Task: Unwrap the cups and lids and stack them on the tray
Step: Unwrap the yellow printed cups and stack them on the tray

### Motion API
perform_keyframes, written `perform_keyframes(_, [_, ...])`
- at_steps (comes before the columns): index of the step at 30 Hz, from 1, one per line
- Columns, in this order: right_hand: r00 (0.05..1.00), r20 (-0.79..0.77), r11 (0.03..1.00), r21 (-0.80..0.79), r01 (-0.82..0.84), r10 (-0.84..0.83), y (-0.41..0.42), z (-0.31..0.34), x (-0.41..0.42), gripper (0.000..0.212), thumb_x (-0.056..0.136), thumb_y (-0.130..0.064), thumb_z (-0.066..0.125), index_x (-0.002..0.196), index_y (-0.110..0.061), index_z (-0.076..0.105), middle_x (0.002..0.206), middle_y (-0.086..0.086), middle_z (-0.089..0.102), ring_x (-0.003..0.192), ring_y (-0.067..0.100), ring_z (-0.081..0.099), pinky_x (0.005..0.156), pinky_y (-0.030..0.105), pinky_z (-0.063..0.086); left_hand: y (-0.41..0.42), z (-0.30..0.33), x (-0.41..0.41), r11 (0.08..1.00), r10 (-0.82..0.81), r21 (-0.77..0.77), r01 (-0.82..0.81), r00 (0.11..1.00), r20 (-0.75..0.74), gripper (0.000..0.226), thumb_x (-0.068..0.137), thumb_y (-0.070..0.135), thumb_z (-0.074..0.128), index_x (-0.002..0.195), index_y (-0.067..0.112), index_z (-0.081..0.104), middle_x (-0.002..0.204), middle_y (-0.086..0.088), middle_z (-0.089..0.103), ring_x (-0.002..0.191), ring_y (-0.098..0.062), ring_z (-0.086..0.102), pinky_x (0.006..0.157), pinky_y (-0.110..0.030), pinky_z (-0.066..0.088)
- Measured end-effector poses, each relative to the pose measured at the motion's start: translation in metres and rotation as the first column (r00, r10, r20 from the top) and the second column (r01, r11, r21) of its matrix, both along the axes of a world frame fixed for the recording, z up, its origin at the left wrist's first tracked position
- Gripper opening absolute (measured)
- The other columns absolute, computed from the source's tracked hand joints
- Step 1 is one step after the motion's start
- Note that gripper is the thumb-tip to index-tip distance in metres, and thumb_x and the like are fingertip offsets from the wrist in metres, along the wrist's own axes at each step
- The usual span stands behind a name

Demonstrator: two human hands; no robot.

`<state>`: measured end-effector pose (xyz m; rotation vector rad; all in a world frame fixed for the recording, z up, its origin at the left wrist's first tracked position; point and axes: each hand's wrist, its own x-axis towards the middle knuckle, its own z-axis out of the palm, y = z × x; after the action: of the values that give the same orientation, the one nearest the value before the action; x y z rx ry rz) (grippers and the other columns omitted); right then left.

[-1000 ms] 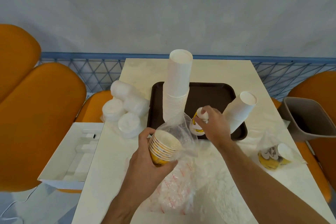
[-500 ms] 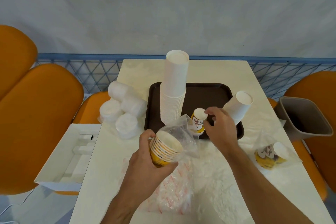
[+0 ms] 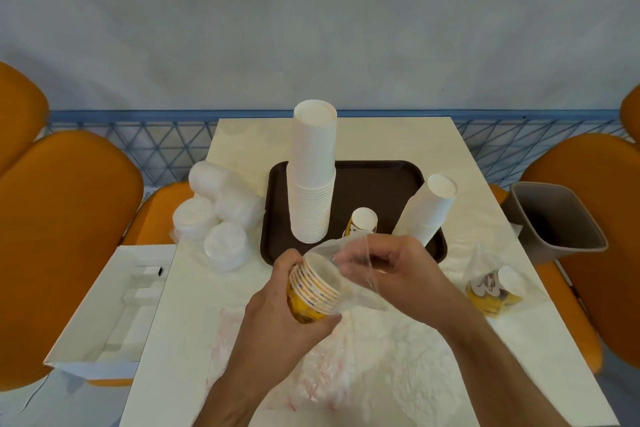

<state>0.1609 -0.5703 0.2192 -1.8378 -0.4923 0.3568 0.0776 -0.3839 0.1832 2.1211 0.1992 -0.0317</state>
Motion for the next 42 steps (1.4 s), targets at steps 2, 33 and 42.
perform_keyframes(2, [0.998,-0.010,0.998,-0.018,-0.065,0.065,0.000,0.002,0.000,0.013,0.085,-0.018,0.080,0.091,-0.028,0.078,0.108,-0.015,0.072,0.106,0.009,0.068,0.090,0.020,0.054,-0.004,0.002,0.000,1.000,-0.017,0.018,0.017,1.000,-0.009,0.078,0.067,0.043,0.087,0.114,0.062,0.027,0.103,0.024,0.056,0.093,-0.004,0.061,0.069,-0.006,0.048])
perform_keyframes(33, [0.983,-0.173,0.996,0.060,0.068,-0.057,-0.038,0.012,0.013,0.058,0.064,-0.031,0.087,0.112,-0.038,0.053,0.117,-0.012,0.066,0.112,0.018,0.064,0.092,0.045,0.058,-0.004,0.005,0.005,0.996,0.056,0.065,-0.056,0.998,0.005,0.075,0.069,0.044,0.085,0.120,0.053,0.031,0.102,0.037,0.049,0.093,0.004,0.058,0.070,-0.001,0.042])
perform_keyframes(42, [0.996,-0.004,0.914,-0.397,-0.082,0.087,-0.032,0.014,0.011,0.057,0.076,-0.029,0.087,0.117,-0.044,0.051,0.109,-0.023,0.061,0.103,-0.004,0.061,0.079,0.013,0.055,-0.004,0.007,0.004,0.997,0.022,0.078,-0.024,0.999,0.030,0.066,0.067,0.053,0.084,0.115,0.059,0.037,0.103,0.033,0.058,0.094,0.000,0.063,0.078,-0.009,0.050])
